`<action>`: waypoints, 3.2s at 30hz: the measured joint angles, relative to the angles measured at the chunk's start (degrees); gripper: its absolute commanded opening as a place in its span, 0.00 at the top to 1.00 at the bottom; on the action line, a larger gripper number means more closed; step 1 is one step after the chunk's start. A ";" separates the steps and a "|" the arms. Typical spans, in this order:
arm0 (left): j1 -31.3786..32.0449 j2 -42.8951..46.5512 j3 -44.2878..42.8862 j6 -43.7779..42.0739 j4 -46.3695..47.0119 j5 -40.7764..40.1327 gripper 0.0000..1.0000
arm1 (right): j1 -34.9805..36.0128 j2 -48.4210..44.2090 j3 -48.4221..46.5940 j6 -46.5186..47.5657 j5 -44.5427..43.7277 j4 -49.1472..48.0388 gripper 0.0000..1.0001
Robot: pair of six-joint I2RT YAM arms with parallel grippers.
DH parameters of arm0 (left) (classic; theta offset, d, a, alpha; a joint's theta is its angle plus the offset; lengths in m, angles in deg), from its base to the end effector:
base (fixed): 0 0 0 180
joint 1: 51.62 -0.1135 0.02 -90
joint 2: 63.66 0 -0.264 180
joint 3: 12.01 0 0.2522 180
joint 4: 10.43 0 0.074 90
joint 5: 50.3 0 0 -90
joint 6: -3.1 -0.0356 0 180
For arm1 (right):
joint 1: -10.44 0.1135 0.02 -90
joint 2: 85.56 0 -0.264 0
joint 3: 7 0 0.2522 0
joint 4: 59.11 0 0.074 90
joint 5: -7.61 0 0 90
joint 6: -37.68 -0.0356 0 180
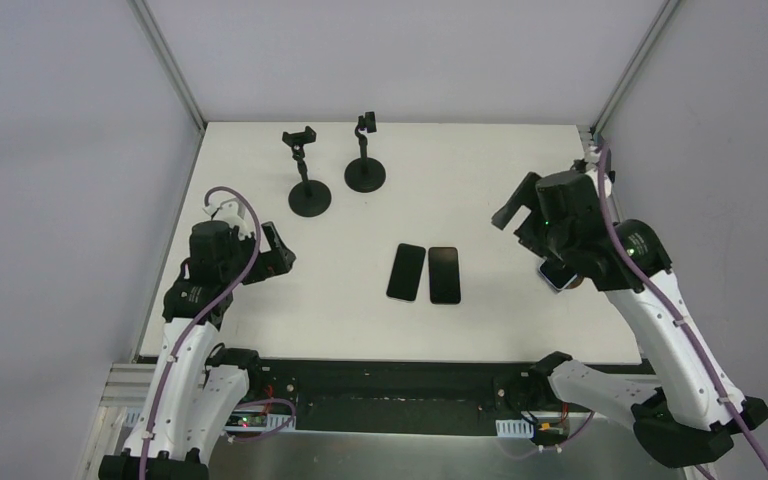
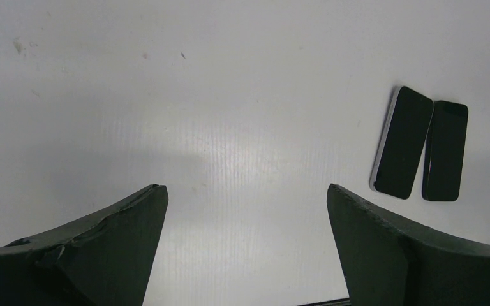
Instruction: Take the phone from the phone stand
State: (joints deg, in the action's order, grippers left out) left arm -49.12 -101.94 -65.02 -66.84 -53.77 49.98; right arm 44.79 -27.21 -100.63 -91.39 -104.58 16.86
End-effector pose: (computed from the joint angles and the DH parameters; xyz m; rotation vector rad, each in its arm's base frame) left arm 0.1520 -0.0130 0.2890 -0.2083 2.0788 -0.4263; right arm 0.1467 0.0840 0.4142 0.2914 2.2123 0.2604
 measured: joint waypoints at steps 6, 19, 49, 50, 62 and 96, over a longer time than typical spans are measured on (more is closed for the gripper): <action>0.00 -1.01 0.00 -0.17 -2.27 1.27 0.01 | -9.64 3.65 -8.63 2.16 -0.61 3.23 0.00; 0.00 0.37 -0.02 -3.85 -5.90 3.50 0.01 | -37.53 15.08 -15.93 7.96 2.45 2.67 0.00; 2.80 -2.19 -0.02 -4.28 -6.73 6.38 0.01 | -57.96 25.07 -12.79 22.64 31.69 -14.27 0.05; 2.82 -2.19 -0.02 -4.33 -6.73 6.43 0.01 | -58.10 24.92 -12.15 22.38 32.00 -14.43 0.05; 3.54 -1.33 -0.02 -4.44 -6.73 6.49 0.01 | -57.70 7.34 9.07 13.00 22.64 -12.09 0.04; 3.56 -2.05 -0.02 -4.44 -6.75 6.60 0.01 | -35.39 21.51 12.28 8.22 -15.10 -14.43 0.00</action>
State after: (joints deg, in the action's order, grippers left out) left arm -45.56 -103.99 -65.04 -71.28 -60.52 56.58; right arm 9.40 -5.71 -88.35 -83.17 -119.69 2.44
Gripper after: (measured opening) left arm 0.990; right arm 0.994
